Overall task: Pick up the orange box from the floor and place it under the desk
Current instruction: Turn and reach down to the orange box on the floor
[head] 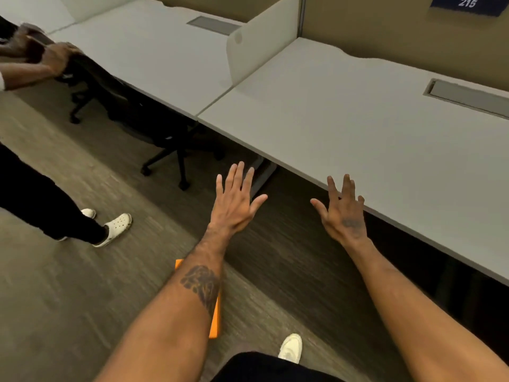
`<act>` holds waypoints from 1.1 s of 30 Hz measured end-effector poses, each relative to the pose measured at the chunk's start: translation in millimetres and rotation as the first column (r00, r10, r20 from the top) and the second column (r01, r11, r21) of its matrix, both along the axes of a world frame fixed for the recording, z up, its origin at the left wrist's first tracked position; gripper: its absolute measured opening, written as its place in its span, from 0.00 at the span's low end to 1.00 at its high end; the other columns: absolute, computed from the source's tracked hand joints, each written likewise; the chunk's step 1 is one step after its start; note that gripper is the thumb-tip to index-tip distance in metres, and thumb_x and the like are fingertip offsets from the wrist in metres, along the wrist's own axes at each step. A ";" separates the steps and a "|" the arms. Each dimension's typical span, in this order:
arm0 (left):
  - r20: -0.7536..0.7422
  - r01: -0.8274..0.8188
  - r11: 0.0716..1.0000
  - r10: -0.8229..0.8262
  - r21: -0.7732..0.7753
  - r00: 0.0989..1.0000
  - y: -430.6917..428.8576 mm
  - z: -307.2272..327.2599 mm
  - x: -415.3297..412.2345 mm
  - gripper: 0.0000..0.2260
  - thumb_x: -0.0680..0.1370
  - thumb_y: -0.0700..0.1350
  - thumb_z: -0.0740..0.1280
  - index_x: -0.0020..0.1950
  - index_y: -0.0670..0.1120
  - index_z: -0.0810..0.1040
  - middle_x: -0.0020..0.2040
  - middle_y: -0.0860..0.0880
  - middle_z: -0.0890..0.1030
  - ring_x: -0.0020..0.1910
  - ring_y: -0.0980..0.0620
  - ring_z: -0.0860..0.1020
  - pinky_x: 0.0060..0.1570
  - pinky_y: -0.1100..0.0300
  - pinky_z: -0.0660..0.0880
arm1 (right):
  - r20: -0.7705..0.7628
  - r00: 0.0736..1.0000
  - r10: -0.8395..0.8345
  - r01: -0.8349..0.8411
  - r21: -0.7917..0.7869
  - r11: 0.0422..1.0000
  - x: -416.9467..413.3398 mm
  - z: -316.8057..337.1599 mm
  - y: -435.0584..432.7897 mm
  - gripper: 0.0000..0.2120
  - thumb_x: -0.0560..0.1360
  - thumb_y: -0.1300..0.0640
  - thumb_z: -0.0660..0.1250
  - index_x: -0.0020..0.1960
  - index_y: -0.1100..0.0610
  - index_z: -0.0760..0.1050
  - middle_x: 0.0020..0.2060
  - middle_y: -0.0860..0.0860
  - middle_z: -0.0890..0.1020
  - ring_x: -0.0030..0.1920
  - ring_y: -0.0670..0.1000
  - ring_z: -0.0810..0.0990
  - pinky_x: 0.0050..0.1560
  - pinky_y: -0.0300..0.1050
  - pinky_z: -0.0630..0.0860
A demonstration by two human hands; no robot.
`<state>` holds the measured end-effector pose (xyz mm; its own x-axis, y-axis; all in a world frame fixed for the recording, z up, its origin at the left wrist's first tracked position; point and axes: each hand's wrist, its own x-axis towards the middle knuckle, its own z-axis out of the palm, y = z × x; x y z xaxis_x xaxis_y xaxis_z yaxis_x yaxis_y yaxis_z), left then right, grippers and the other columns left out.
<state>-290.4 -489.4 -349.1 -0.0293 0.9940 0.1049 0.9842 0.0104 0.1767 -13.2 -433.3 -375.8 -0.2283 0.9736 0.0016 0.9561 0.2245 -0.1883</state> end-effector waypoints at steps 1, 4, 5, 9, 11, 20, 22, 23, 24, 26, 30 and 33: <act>-0.002 -0.019 1.000 0.019 -0.002 1.000 -10.4 -1.7 -9.0 0.35 0.79 0.67 0.48 0.80 0.48 0.49 0.81 0.42 0.48 0.80 0.45 0.45 0.76 0.37 0.46 | 0.001 1.000 0.015 -0.015 -0.007 1.000 -11.2 -2.4 -5.0 0.38 0.78 0.30 0.44 0.79 0.51 0.45 0.79 0.60 0.43 0.78 0.63 0.46 0.72 0.68 0.56; 0.004 -0.078 0.997 0.078 -0.016 0.997 -45.9 -10.1 -44.7 0.35 0.79 0.66 0.50 0.80 0.47 0.51 0.81 0.42 0.50 0.80 0.45 0.46 0.76 0.37 0.46 | -0.010 0.998 0.067 -0.068 -0.027 0.997 -53.3 -12.4 -25.1 0.37 0.78 0.31 0.45 0.79 0.51 0.47 0.79 0.60 0.45 0.78 0.63 0.47 0.71 0.69 0.58; 0.010 -0.100 0.995 0.100 -0.023 0.995 -58.1 -13.7 -58.2 0.35 0.79 0.66 0.50 0.80 0.48 0.51 0.81 0.42 0.50 0.80 0.45 0.46 0.76 0.37 0.46 | -0.014 0.997 0.080 -0.081 -0.041 0.996 -68.2 -15.6 -33.0 0.36 0.78 0.31 0.46 0.79 0.51 0.47 0.79 0.61 0.46 0.78 0.63 0.47 0.71 0.69 0.58; 0.023 -0.164 0.986 0.165 -0.038 0.986 -103.3 -27.7 -112.7 0.34 0.79 0.66 0.49 0.79 0.48 0.53 0.81 0.42 0.53 0.80 0.45 0.48 0.75 0.37 0.47 | -0.032 0.992 0.126 -0.128 -0.080 0.989 -127.0 -24.8 -67.1 0.36 0.78 0.31 0.45 0.79 0.50 0.46 0.79 0.62 0.47 0.78 0.63 0.49 0.72 0.69 0.59; 0.024 -0.177 0.983 0.179 -0.049 0.984 -122.4 -34.7 -140.6 0.34 0.79 0.66 0.49 0.79 0.47 0.53 0.81 0.42 0.54 0.80 0.44 0.49 0.75 0.36 0.48 | -0.053 0.990 0.127 -0.132 -0.096 0.987 -156.0 -31.3 -86.1 0.35 0.78 0.31 0.44 0.79 0.49 0.47 0.79 0.62 0.48 0.78 0.63 0.50 0.71 0.69 0.58; 0.040 -0.138 0.980 0.145 -0.145 0.989 -203.8 -74.6 -258.0 0.34 0.79 0.66 0.49 0.79 0.46 0.55 0.80 0.42 0.54 0.80 0.43 0.50 0.74 0.37 0.47 | -0.067 0.995 0.069 -0.082 -0.225 0.971 -283.8 -75.6 -185.3 0.37 0.77 0.29 0.41 0.78 0.49 0.47 0.78 0.62 0.51 0.78 0.63 0.51 0.71 0.70 0.57; 0.041 -0.118 0.976 0.128 -0.180 0.991 -219.0 -84.3 -273.7 0.35 0.79 0.66 0.49 0.79 0.46 0.54 0.81 0.41 0.54 0.80 0.43 0.50 0.74 0.37 0.47 | -0.061 0.995 0.084 -0.097 -0.255 0.962 -304.2 -82.8 -198.5 0.37 0.76 0.29 0.41 0.78 0.49 0.47 0.78 0.63 0.51 0.78 0.63 0.51 0.71 0.71 0.57; 0.045 -0.115 0.975 0.126 -0.192 0.991 -224.7 -90.3 -280.7 0.35 0.79 0.66 0.49 0.79 0.46 0.53 0.81 0.42 0.53 0.80 0.43 0.49 0.74 0.37 0.47 | -0.060 0.994 0.089 -0.102 -0.269 0.958 -314.2 -87.5 -203.5 0.37 0.76 0.29 0.41 0.78 0.49 0.47 0.78 0.62 0.51 0.78 0.63 0.51 0.71 0.71 0.57; 0.053 -0.118 0.973 0.131 -0.199 0.990 -228.6 -97.4 -286.5 0.35 0.79 0.66 0.49 0.79 0.46 0.53 0.81 0.42 0.53 0.80 0.43 0.49 0.74 0.37 0.47 | -0.061 0.993 0.098 -0.112 -0.279 0.954 -323.2 -93.3 -206.7 0.37 0.76 0.29 0.42 0.78 0.49 0.47 0.79 0.62 0.50 0.78 0.62 0.50 0.71 0.71 0.56; 0.061 -0.140 0.966 0.157 -0.219 0.986 -235.1 -111.4 -294.7 0.35 0.79 0.66 0.50 0.79 0.46 0.53 0.81 0.41 0.52 0.80 0.43 0.49 0.75 0.37 0.47 | -0.069 0.991 0.117 -0.132 -0.301 0.944 -338.0 -104.6 -213.4 0.38 0.76 0.29 0.42 0.79 0.49 0.47 0.79 0.61 0.49 0.79 0.61 0.49 0.72 0.70 0.55; 0.063 -0.217 0.941 0.240 -0.260 0.969 -250.1 -156.5 -303.7 0.35 0.79 0.67 0.48 0.80 0.46 0.52 0.81 0.42 0.54 0.80 0.43 0.50 0.75 0.37 0.50 | -0.078 0.982 0.173 -0.190 -0.353 0.916 -358.3 -149.1 -224.3 0.40 0.74 0.27 0.40 0.79 0.48 0.47 0.79 0.60 0.49 0.79 0.60 0.48 0.73 0.68 0.53; 0.087 -0.257 0.918 0.295 -0.301 0.952 -260.9 -197.2 -304.7 0.35 0.79 0.67 0.48 0.80 0.46 0.51 0.81 0.43 0.53 0.80 0.44 0.49 0.75 0.38 0.49 | -0.084 0.975 0.207 -0.224 -0.386 0.895 -362.1 -190.3 -230.9 0.41 0.73 0.26 0.38 0.79 0.48 0.47 0.79 0.59 0.49 0.79 0.60 0.48 0.73 0.68 0.54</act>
